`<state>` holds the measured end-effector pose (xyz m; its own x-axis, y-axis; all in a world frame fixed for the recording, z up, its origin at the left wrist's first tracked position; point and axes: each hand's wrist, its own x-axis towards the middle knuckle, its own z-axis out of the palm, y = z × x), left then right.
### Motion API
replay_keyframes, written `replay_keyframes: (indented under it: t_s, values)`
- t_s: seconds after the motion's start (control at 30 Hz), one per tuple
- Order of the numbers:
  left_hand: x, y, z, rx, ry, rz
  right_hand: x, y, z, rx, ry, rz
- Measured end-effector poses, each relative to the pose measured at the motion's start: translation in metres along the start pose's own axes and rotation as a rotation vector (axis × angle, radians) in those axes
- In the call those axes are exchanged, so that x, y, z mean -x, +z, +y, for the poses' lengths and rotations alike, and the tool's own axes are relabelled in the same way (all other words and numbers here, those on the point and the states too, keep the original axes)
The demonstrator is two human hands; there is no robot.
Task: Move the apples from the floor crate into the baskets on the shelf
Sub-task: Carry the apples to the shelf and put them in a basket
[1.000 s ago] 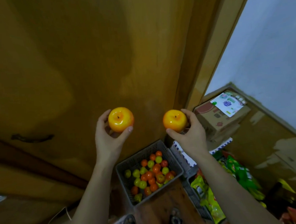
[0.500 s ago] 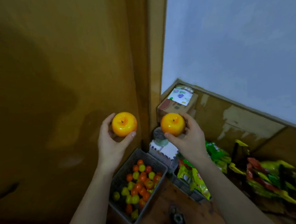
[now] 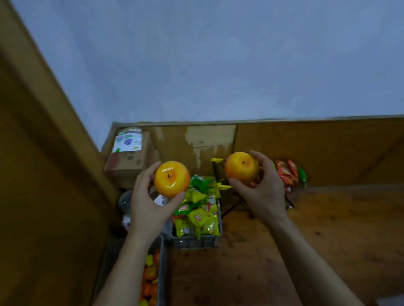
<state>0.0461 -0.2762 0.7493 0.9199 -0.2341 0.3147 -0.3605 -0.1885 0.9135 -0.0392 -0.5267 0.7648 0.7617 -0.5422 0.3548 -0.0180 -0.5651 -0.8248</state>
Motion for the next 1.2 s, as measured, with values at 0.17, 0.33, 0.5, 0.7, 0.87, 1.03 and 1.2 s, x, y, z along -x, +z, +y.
replay_keyframes:
  t_s: [0.17, 0.33, 0.5, 0.7, 0.87, 1.03, 1.2]
  values:
    - [0.006, 0.063, 0.025, 0.003, 0.076, -0.253, 0.021, -0.091, 0.035, 0.017, 0.093, 0.192]
    - [0.026, 0.122, 0.057, 0.025, 0.142, -0.433, 0.058, -0.181, 0.06, 0.056, 0.187, 0.335]
    - [0.061, 0.178, 0.087, 0.066, 0.179, -0.592, 0.098, -0.247, 0.078, 0.134, 0.225, 0.444]
    - [0.098, 0.232, 0.114, 0.194, 0.098, -0.67, 0.146, -0.308, 0.095, 0.242, 0.257, 0.516]
    - [0.12, 0.286, 0.147, 0.27, 0.132, -0.85, 0.195, -0.36, 0.095, 0.311, 0.332, 0.671]
    - [0.143, 0.349, 0.188, 0.342, 0.253, -1.118, 0.253, -0.401, 0.079, 0.383, 0.444, 0.904]
    - [0.186, 0.386, 0.227, 0.429, 0.399, -1.396, 0.313, -0.4, 0.045, 0.456, 0.535, 1.116]
